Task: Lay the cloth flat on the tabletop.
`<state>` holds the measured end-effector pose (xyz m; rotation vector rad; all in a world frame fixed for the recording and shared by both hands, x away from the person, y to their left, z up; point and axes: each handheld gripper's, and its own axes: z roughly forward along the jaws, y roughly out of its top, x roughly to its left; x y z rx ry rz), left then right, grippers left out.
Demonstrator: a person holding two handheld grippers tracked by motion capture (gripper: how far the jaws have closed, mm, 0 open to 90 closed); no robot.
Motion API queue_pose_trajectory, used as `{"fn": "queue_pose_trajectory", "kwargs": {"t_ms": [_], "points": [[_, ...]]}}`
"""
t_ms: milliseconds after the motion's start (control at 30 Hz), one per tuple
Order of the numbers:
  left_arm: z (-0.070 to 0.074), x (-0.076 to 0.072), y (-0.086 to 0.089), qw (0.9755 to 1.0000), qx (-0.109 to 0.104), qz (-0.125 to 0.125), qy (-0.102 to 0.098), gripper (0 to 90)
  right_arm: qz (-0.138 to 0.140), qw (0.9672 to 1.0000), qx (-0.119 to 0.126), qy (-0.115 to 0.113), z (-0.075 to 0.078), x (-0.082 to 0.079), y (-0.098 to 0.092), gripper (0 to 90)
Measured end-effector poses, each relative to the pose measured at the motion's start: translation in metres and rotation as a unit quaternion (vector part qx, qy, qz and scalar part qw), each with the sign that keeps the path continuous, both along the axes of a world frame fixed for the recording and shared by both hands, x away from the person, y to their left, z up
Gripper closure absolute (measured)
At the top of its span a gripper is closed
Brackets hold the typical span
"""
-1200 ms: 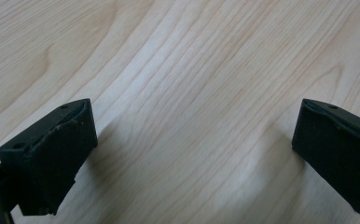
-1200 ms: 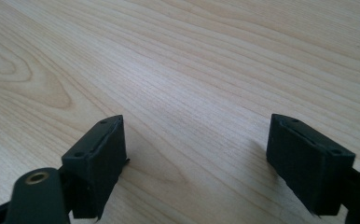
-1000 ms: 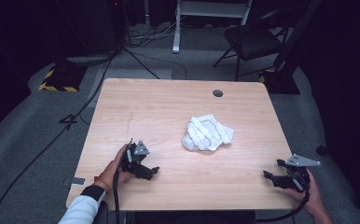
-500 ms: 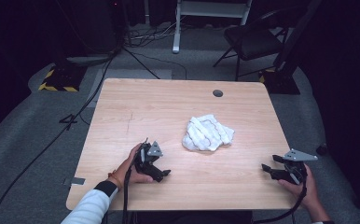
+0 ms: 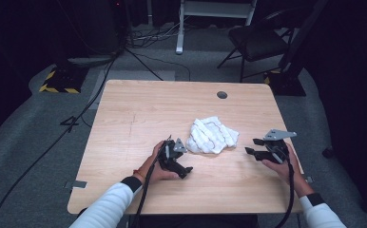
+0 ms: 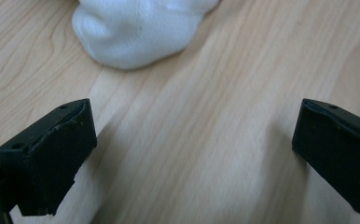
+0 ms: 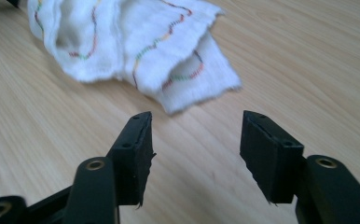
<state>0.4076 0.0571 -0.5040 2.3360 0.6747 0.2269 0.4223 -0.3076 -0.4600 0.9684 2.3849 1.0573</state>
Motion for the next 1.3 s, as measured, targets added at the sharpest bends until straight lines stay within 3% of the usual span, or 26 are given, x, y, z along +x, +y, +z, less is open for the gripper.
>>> {"fn": "queue_pose_trajectory", "kwargs": {"t_ms": [233, 267, 433, 600, 633, 667, 700, 800, 833, 933, 1033, 1100, 1200, 1300], "points": [[0.000, 0.007, -0.021, 1.0000, -0.001, -0.003, 0.000, 0.0, 0.010, 0.9999, -0.010, 0.003, -0.007, 0.026, 0.030, 48.6], [0.000, 0.009, -0.025, 1.0000, 0.000, -0.002, 0.001, 0.0, 0.010, 0.9997, -0.023, 0.006, -0.011, 0.030, 0.038, 46.6], [0.000, 0.015, -0.029, 1.0000, 0.001, -0.003, 0.003, 0.0, 0.008, 0.9990, -0.040, 0.021, -0.019, 0.036, 0.048, 44.7], [0.001, 0.021, -0.030, 1.0000, -0.005, 0.000, -0.004, 2.1, 0.006, 0.9989, -0.035, 0.032, -0.025, 0.044, 0.053, 49.6], [0.001, 0.023, -0.029, 0.9999, -0.009, 0.007, -0.006, 5.1, 0.010, 0.9988, -0.035, 0.032, -0.026, 0.044, 0.054, 52.8], [0.002, 0.025, -0.027, 0.9997, -0.016, 0.016, -0.007, 14.9, 0.021, 0.9987, -0.030, 0.035, -0.027, 0.044, 0.056, 63.7], [0.003, 0.028, -0.025, 0.9994, -0.025, 0.024, -0.005, 14.9, 0.021, 0.9987, -0.030, 0.035, -0.027, 0.044, 0.056, 63.7], [0.004, 0.036, -0.021, 0.9980, -0.054, 0.030, 0.017, 16.8, 0.036, 0.9983, -0.034, 0.031, -0.026, 0.042, 0.058, 75.0], [0.004, 0.037, -0.020, 0.9978, -0.056, 0.033, 0.013, 19.3, 0.043, 0.9981, -0.033, 0.031, -0.026, 0.041, 0.058, 78.7], [0.007, 0.041, -0.019, 0.9984, -0.041, 0.038, 0.001, 30.9, 0.053, 0.9976, -0.039, 0.023, -0.026, 0.038, 0.060, 84.5], [0.011, 0.047, -0.013, 0.9982, -0.043, 0.041, -0.004, 51.0, 0.056, 0.9973, -0.045, 0.015, -0.024, 0.035, 0.060, 85.8], [0.014, 0.049, -0.009, 0.9985, -0.030, 0.038, -0.026, 61.5, 0.061, 0.9971, -0.042, 0.016, -0.022, 0.034, 0.059, 86.0], [0.016, 0.050, -0.004, 0.9988, -0.018, 0.032, -0.030, 68.6, 0.061, 0.9975, -0.035, 0.010, -0.017, 0.030, 0.055, 86.3], [0.020, 0.052, 0.003, 0.9988, -0.019, 0.029, -0.036, 73.1, 0.059, 0.9978, -0.029, 0.003, -0.012, 0.027, 0.051, 86.6]]}}
